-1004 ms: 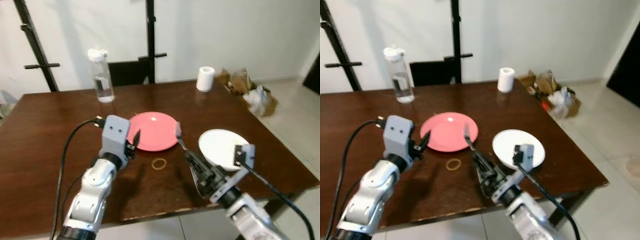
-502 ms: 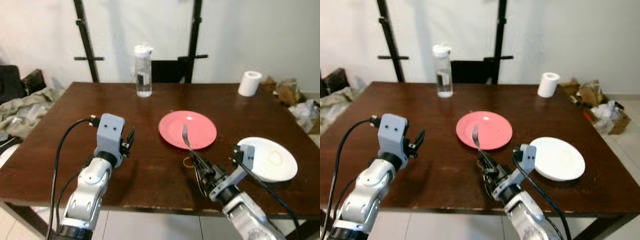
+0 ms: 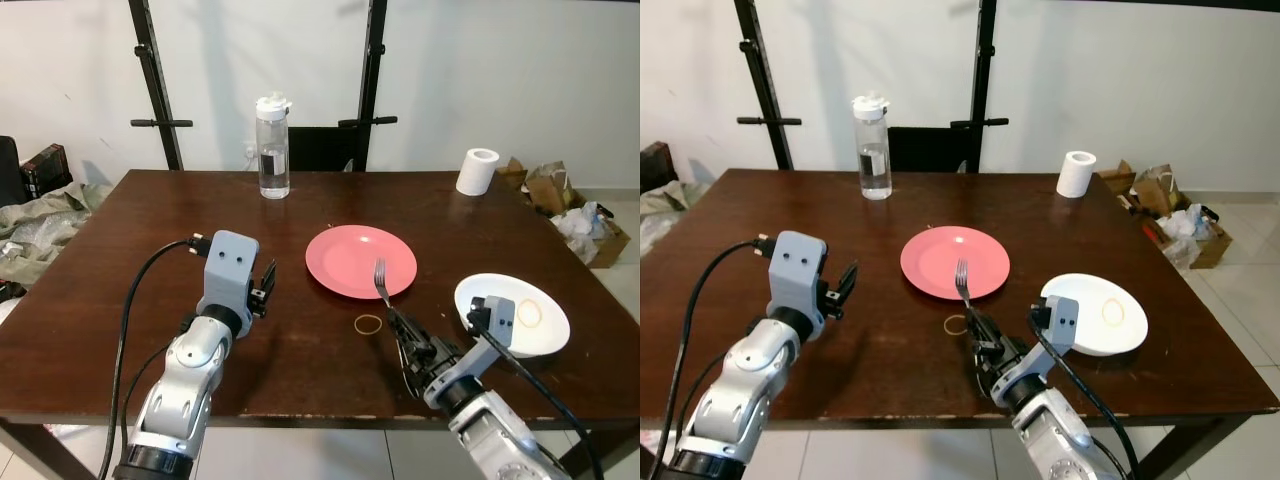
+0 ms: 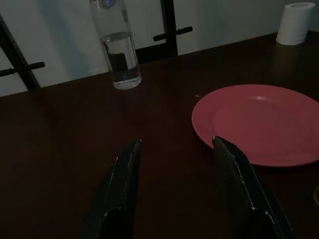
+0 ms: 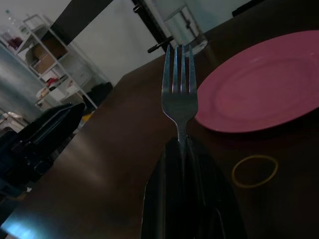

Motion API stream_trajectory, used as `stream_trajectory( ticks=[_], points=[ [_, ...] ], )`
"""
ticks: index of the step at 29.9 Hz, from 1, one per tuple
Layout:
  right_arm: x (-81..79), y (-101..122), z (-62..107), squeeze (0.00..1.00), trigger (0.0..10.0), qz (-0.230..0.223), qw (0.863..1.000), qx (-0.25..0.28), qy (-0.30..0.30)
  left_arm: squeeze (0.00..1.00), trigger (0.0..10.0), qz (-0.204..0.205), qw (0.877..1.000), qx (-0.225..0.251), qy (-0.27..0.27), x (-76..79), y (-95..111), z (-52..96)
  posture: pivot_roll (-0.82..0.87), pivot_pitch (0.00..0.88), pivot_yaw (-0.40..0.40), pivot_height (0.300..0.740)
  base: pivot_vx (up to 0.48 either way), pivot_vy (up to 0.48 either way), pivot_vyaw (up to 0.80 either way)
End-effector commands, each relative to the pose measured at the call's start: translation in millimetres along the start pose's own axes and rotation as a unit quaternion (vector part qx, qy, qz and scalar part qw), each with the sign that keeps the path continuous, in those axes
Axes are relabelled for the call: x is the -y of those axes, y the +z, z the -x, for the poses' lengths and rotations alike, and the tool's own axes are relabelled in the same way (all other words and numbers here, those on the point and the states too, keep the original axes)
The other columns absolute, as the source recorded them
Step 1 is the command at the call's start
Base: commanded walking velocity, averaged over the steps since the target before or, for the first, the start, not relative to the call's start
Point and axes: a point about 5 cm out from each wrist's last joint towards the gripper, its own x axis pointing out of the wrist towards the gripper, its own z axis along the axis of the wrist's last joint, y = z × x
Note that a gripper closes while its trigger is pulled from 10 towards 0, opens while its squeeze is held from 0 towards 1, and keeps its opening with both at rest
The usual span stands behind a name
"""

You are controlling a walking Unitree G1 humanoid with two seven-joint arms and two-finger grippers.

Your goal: Setting the table

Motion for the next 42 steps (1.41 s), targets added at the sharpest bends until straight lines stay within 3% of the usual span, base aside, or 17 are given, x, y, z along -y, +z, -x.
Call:
stream_trajectory(
  ticks=[1,22,34,38,42],
  points=[
    [2.2,0,2.2,0.00,10.0,0.004,1.000,0.000,-0.006,0.00,10.0,-0.005,1.000,-0.008,0.002,0.5,-2,-0.9,0.03,0.043,0.085,0.740,0.480,0.000,0.00],
    [2.0,-5,4.6,0.00,10.0,0.017,1.000,-0.010,-0.002,0.00,10.0,0.010,1.000,0.013,-0.020,6.7,2,2.4,0.03,0.043,0.087,0.740,0.061,0.000,0.00],
    [2.3,-24,10.8,0.00,10.0,0.077,0.994,-0.075,0.007,0.00,10.0,0.015,1.000,0.005,-0.019,6.0,0,2.5,0.03,0.043,0.087,0.740,0.000,0.000,0.00],
    [4.3,-43,17.7,0.00,10.0,0.115,0.982,-0.148,0.019,0.00,10.0,0.013,1.000,0.002,-0.018,5.2,-1,3.0,0.03,0.035,0.084,0.740,0.000,0.000,0.00],
    [-1.1,-57,24.7,0.00,10.0,0.102,0.975,-0.193,0.051,0.00,10.0,0.011,1.000,0.000,-0.018,5.0,-2,3.1,0.03,0.035,0.085,0.740,0.000,0.000,0.00]
  ],
)
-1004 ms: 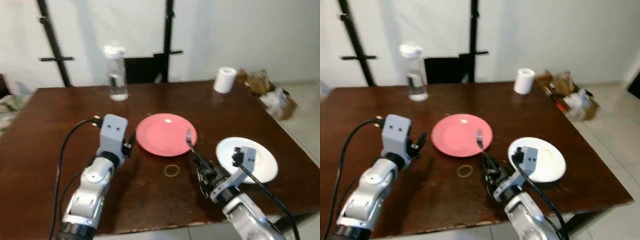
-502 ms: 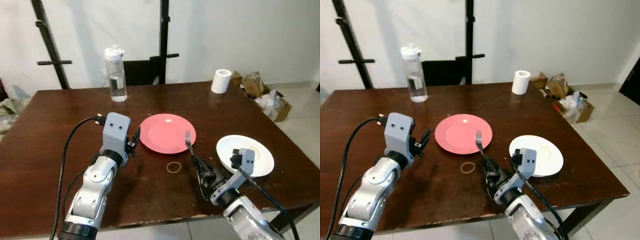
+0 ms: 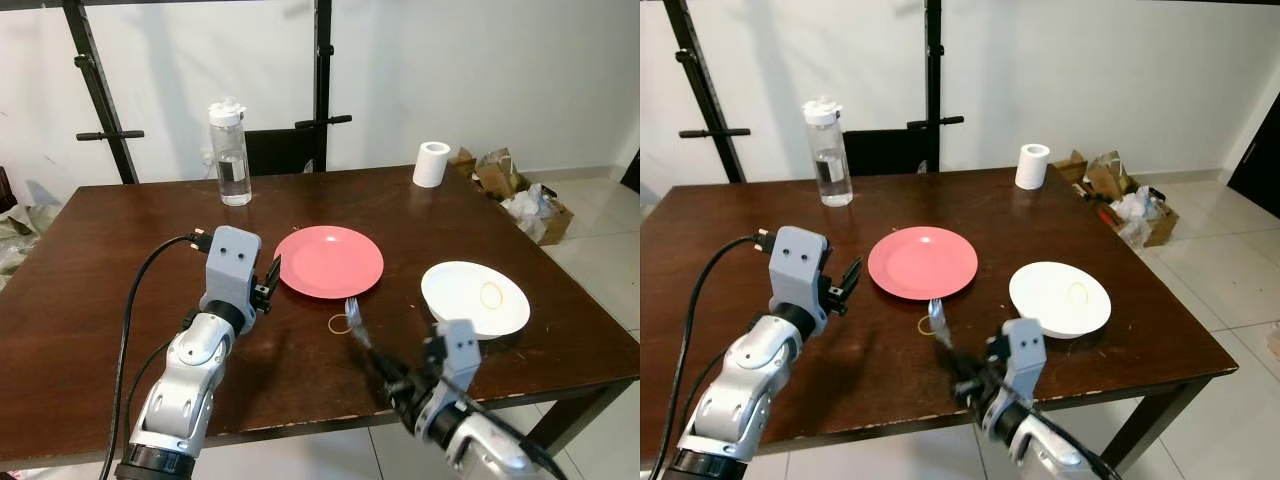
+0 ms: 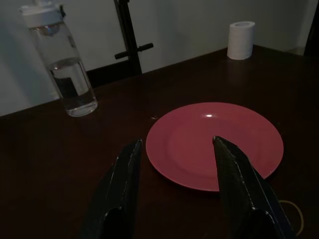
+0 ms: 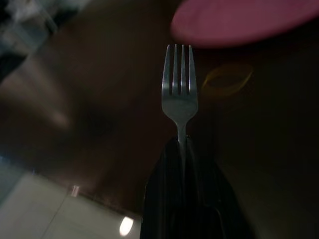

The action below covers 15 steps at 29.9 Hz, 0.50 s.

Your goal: Setting the table

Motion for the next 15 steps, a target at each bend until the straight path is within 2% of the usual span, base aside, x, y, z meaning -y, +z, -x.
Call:
stream_trajectory(
  ticks=[1,4,7,11,15],
  points=[
    [-4.7,-6,-0.7,0.00,10.0,-0.004,1.000,-0.017,0.018,0.00,10.0,0.001,1.000,-0.019,0.000,-0.8,-8,2.2,0.03,0.035,0.085,0.740,0.000,0.000,0.00],
    [-12.3,-25,2.0,0.00,10.0,0.002,0.997,-0.066,0.043,0.00,10.0,0.001,1.000,-0.020,0.000,-1.3,-9,2.6,0.03,0.033,0.084,0.740,0.000,0.000,0.00],
    [-9.0,-33,2.0,0.00,10.0,-0.003,0.997,-0.072,0.027,0.00,10.0,-0.001,1.000,-0.021,0.001,-1.8,-9,3.1,0.03,0.032,0.083,0.740,0.000,0.000,0.00],
    [2.8,-29,-1.9,0.00,10.0,-0.020,0.998,-0.043,-0.033,0.00,10.0,-0.003,1.000,-0.022,0.004,-3.7,-9,3.4,0.03,0.032,0.083,0.740,0.000,0.000,0.00],
    [15.0,-17,-9.4,0.00,10.0,-0.054,0.994,0.010,-0.095,0.00,10.0,-0.016,0.999,-0.024,0.018,-14.7,-8,0.5,0.04,0.038,0.086,0.740,0.000,0.000,0.00]
  ],
)
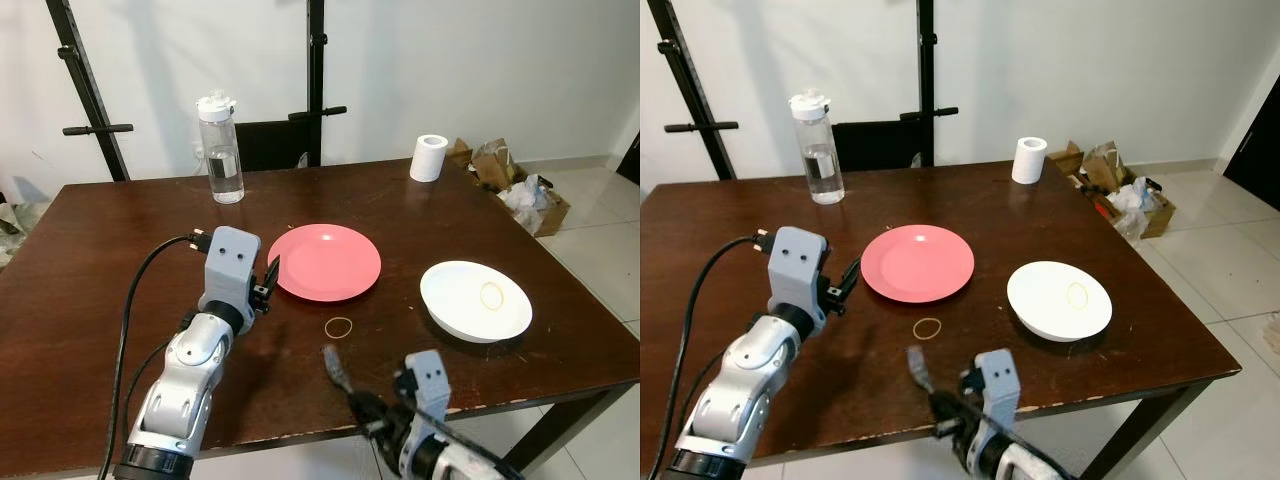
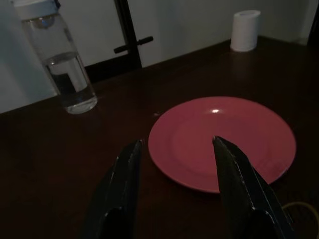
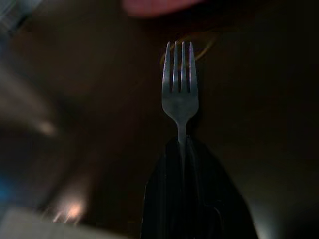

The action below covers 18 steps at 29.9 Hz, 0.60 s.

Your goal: Setting the table

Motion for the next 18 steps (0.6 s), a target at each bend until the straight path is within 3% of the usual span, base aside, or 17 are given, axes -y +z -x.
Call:
stream_trajectory(
  ticks=[1,8,9,10,14,16,18],
  points=[
    [4.8,0,-1.0,0.00,10.0,-0.011,1.000,0.010,-0.023,0.00,10.0,-0.007,1.000,-0.016,0.012,-8.7,-5,-0.8,0.04,0.038,0.086,0.740,0.000,0.000,0.00],
    [12.4,8,-8.7,0.00,10.0,0.004,0.998,0.027,-0.056,0.00,10.0,-0.050,0.998,-0.015,-0.033,-31.9,6,-4.7,0.06,0.058,0.088,0.740,0.000,0.000,0.00],
    [17.3,10,-10.8,0.00,10.0,0.017,0.997,0.029,-0.072,0.00,10.0,-0.064,0.994,-0.025,-0.084,-38.8,8,-0.9,0.06,0.064,0.088,0.740,0.000,0.000,0.00],
    [19.1,11,-11.5,0.00,10.0,0.018,0.996,0.030,-0.077,0.00,10.0,-0.066,0.992,-0.030,-0.100,-40.8,8,0.5,0.06,0.064,0.088,0.740,0.000,0.000,0.00],
    [23.3,13,-13.1,0.00,10.0,0.028,0.995,0.034,-0.093,0.00,10.0,-0.051,0.984,-0.050,-0.162,-39.1,4,9.2,0.06,0.075,0.088,0.740,0.000,0.000,0.00],
    [27.3,23,-15.7,0.00,10.0,0.027,0.992,0.057,-0.106,0.00,10.0,-0.029,0.969,-0.073,-0.234,-32.0,-2,25.7,0.07,0.091,0.088,0.740,0.000,0.000,0.00],
    [27.4,26,-16.2,0.00,10.0,0.027,0.992,0.064,-0.107,0.00,10.0,-0.027,0.964,-0.078,-0.253,-29.4,-4,30.5,0.07,0.091,0.088,0.740,0.000,0.000,0.00]
  ],
)
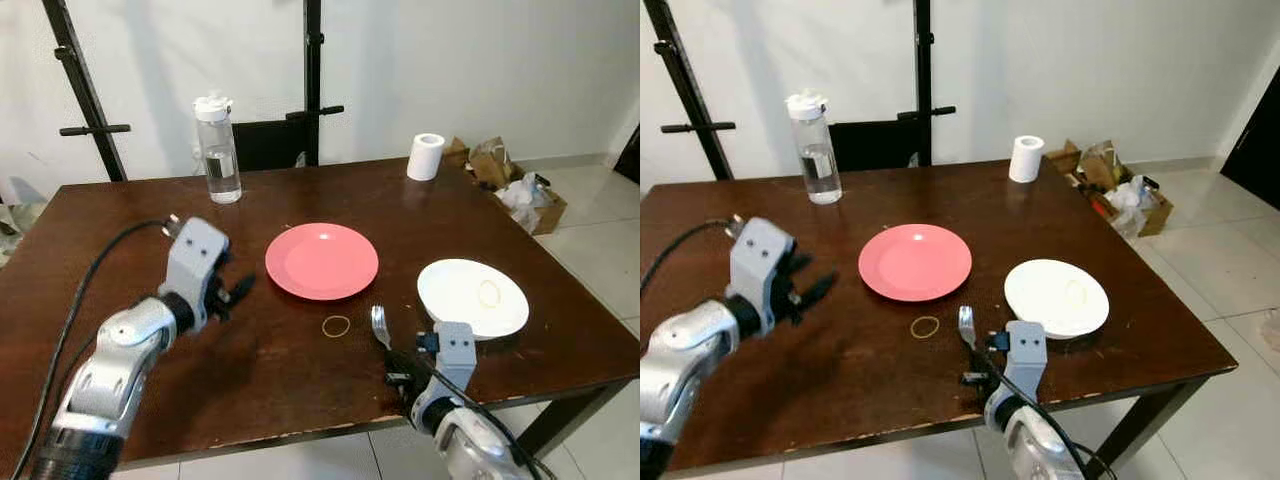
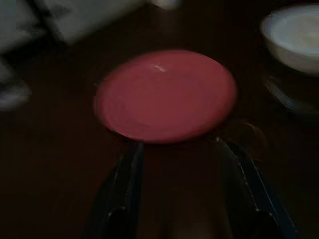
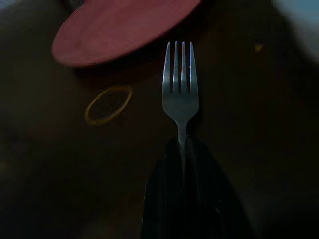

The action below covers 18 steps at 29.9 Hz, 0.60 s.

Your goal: Setting the table

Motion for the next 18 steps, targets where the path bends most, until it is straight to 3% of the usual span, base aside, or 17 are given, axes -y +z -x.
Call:
stream_trajectory(
  ticks=[1,5,9,10,13,18],
  points=[
    [2.4,1,0.3,0.00,10.0,-0.002,1.000,0.005,-0.008,0.00,10.0,0.004,0.999,-0.006,-0.037,8.1,-1,2.8,0.07,0.091,0.088,0.740,0.000,0.000,0.00],
    [3.6,11,-5.1,0.00,10.0,0.019,1.000,0.012,-0.021,0.00,10.0,-0.001,0.994,-0.014,-0.104,30.8,-6,11.3,0.08,0.103,0.081,0.740,0.000,0.000,0.00],
    [5.4,15,-7.4,0.00,10.0,0.021,0.999,0.016,-0.030,0.00,10.0,0.000,0.994,-0.016,-0.111,36.3,-8,10.8,0.08,0.104,0.081,0.740,0.000,0.000,0.00],
    [9.8,17,-10.1,0.00,10.0,0.046,0.998,0.012,-0.046,0.00,10.0,0.006,0.993,-0.015,-0.120,43.9,-8,10.0,0.08,0.106,0.077,0.740,0.000,0.000,0.00],
    [15.4,17,-13.6,0.00,10.0,0.065,0.996,0.004,-0.059,0.00,10.0,0.015,0.991,-0.013,-0.129,52.6,-8,9.4,0.07,0.114,0.074,0.740,0.000,0.000,0.00],
    [22.6,11,-17.9,0.00,10.0,0.087,0.993,-0.018,-0.072,0.00,10.0,0.019,0.991,-0.012,-0.134,57.8,-7,9.8,0.08,0.116,0.072,0.740,0.000,0.000,0.00]
  ],
)
